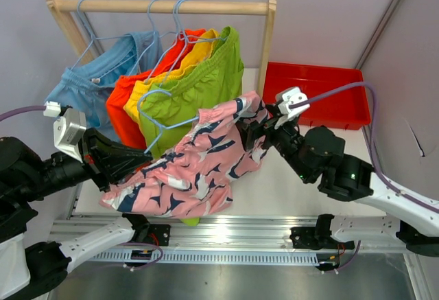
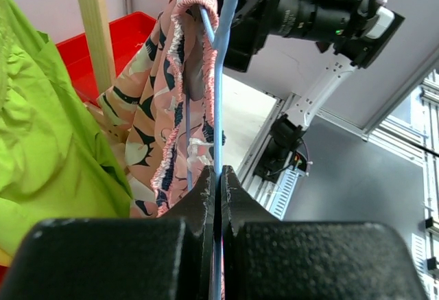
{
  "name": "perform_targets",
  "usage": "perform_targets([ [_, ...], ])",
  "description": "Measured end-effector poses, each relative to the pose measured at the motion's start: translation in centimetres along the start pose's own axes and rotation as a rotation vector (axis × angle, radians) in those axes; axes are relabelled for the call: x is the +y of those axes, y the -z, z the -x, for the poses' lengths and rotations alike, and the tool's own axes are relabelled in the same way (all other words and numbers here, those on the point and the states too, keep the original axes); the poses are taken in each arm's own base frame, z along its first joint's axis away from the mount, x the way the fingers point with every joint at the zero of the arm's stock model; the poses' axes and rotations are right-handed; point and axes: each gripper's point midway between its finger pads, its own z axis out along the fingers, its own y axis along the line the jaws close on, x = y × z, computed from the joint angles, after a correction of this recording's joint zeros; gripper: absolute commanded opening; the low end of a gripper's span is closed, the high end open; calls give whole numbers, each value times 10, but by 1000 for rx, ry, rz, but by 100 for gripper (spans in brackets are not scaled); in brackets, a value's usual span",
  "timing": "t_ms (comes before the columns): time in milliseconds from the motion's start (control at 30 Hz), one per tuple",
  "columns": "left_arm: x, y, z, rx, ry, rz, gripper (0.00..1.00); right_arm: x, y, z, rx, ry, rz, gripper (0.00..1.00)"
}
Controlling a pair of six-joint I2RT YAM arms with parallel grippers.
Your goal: Remove the shorts from the hanger
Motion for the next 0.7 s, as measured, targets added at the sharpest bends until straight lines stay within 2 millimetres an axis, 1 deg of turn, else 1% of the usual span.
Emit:
perform_targets([
  [33,-1,0,0,1,3,-6,0,3,-4,-1,-1,2,8,98],
  [67,-3,0,0,3,7,-13,0,8,-8,-3,-1,5,19,75],
  [133,-4,0,-1,4,11,-23,0,15,-17,-10,9,23,41,41],
  [167,-5,0,-1,5,14,-25,0,19,-21,-13,16,30,50,7],
  [200,-5,0,-1,5,15,-25,0,23,-25,-17,21,38,62,0],
  [267,-5,0,-1,5,16,-24,0,27,-29,-20,25,35,73,0],
  [333,-5,0,-1,5,16,-22,0,26,-29,-21,26,40,72,0],
  [400,-3,0,-1,5,17,-13,0,24,-27,-18,18,39,69,0],
  [467,1,-1,-2,6,18,6,0,17,-23,-12,4,38,53,0],
  [533,6,-4,-5,13,22,27,0,5,-17,-5,-15,35,24,0],
  [600,12,-8,-10,28,28,47,0,-13,-10,6,-41,26,-19,0],
  [700,19,-14,-16,52,38,74,0,-46,4,23,-90,1,-101,0],
])
